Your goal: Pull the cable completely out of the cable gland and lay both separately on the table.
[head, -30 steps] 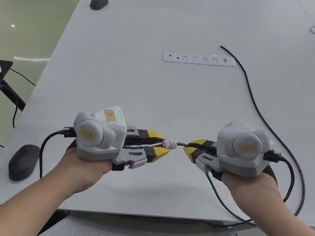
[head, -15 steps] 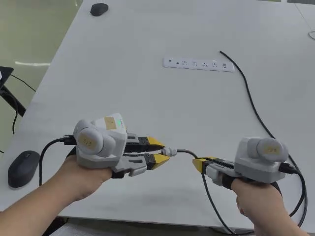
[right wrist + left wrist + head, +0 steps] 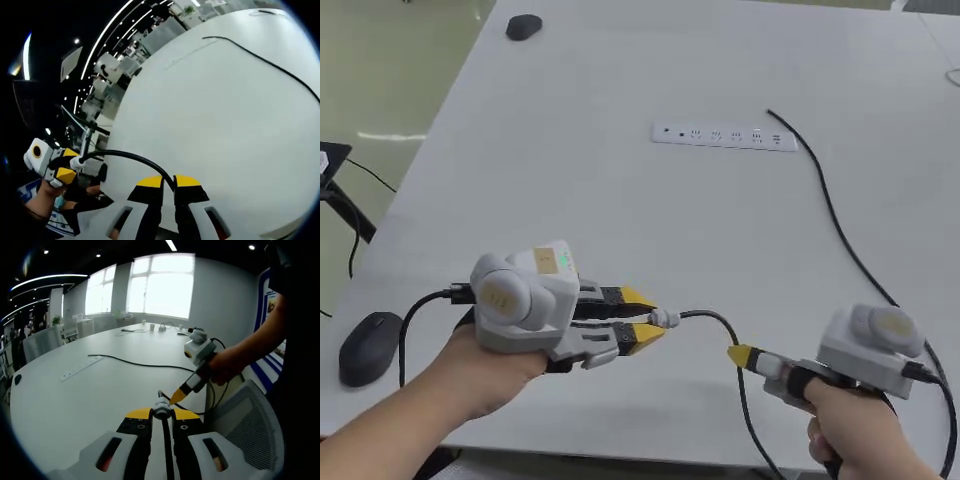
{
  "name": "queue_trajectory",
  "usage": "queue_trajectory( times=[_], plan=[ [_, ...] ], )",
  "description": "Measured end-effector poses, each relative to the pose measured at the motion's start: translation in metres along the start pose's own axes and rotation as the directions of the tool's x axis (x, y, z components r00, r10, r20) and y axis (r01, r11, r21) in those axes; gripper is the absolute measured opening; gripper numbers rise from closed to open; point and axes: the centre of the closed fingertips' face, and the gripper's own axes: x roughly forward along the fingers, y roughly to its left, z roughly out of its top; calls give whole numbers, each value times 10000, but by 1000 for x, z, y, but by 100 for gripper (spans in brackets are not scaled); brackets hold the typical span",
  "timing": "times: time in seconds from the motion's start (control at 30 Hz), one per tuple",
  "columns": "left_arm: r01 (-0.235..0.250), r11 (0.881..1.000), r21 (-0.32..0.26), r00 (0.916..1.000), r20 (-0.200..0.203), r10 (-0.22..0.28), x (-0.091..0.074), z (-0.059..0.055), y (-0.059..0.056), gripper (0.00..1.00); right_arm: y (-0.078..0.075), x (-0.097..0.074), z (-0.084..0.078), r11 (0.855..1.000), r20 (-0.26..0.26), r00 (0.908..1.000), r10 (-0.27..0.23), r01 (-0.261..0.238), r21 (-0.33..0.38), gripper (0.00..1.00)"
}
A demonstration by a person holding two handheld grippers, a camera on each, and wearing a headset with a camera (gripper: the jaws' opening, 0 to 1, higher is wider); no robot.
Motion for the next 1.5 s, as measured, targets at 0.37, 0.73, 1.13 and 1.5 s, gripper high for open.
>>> queue_trajectory(
  times=[0.37, 0.73, 1.13, 1.5],
  plan=[
    [-48, 10000, -18, 10000, -23, 48, 0, -2, -2, 15, 2, -1, -4, 9999, 134, 9999, -30, 31, -135, 2],
    [-230, 9994, -250, 9997, 94, 232, -6, 1, 8, 15, 13, -7, 6, 9595, 73, 9997, 212, -183, -2812, 4],
    [-317, 9986, -432, 9994, 92, 321, -8, -3, 11, 15, 77, -27, 34, 7531, 183, 9982, 573, -312, -6571, 23],
    [-302, 9984, -486, 9995, 69, 305, -8, -3, 11, 15, 113, -13, 23, 3580, -516, 9987, -24, -474, -9325, 19]
  ],
)
